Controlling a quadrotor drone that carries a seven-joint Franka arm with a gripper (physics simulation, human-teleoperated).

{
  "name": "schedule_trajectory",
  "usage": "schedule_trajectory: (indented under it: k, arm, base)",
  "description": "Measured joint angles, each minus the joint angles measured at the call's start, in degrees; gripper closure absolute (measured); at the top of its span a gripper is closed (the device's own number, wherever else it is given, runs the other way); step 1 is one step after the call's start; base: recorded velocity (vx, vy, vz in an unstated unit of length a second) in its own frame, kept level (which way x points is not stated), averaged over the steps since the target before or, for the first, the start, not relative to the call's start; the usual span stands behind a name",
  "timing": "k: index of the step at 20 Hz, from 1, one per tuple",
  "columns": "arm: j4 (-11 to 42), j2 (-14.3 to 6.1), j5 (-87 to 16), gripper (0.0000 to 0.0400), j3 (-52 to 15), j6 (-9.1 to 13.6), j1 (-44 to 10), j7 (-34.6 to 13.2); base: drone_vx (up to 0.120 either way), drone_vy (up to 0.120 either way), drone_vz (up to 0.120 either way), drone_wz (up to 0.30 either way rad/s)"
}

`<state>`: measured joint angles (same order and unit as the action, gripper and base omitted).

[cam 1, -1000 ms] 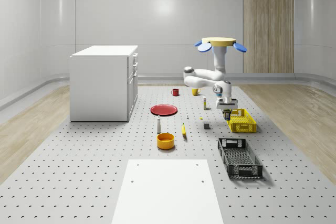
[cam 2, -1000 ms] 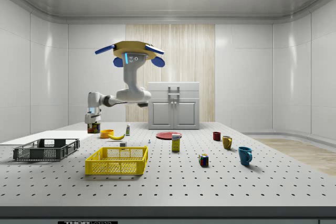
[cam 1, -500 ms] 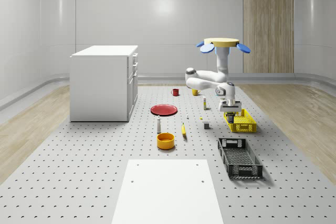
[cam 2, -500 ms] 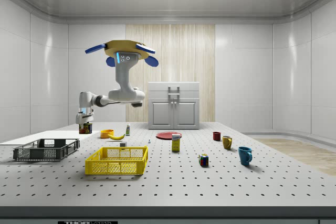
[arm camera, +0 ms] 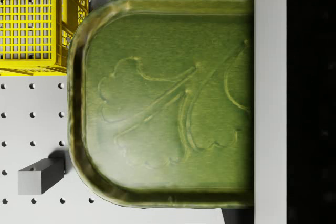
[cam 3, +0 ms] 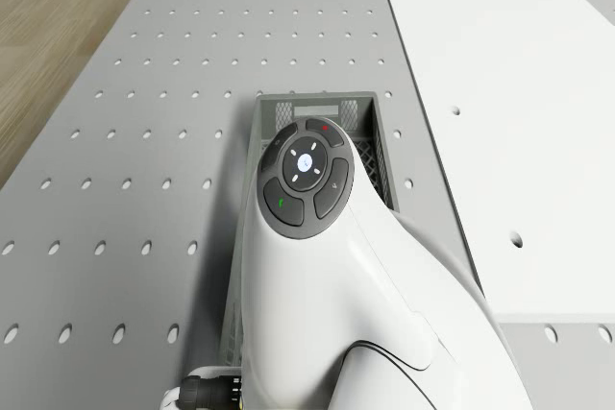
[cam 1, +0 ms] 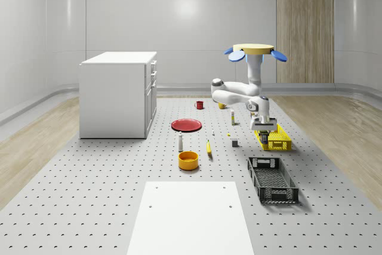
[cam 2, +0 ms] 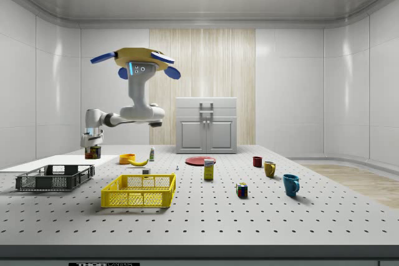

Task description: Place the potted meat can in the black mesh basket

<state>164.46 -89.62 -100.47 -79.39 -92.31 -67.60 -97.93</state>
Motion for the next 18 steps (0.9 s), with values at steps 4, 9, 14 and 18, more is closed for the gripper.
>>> schedule_trajectory:
  k: [4, 9, 14, 18]
  arm:
    - [0.0, -0.05, 0.02, 0.0119, -0.01, -0.05, -0.01, -0.01]
    - [0.0, -0.11, 0.04, 0.0119, -0.01, -0.1, -0.02, -0.01]
    - [-0.01, -0.16, 0.06, 0.0119, -0.02, -0.15, -0.03, -0.02]
    - [-0.01, -0.2, 0.08, 0.0119, -0.03, -0.19, -0.04, -0.03]
  base:
    - [0.12, 0.0, 0.0, 0.0]
    - [0.12, 0.0, 0.0, 0.0]
    - [0.12, 0.0, 0.0, 0.0]
    - [0.12, 0.0, 0.0, 0.0]
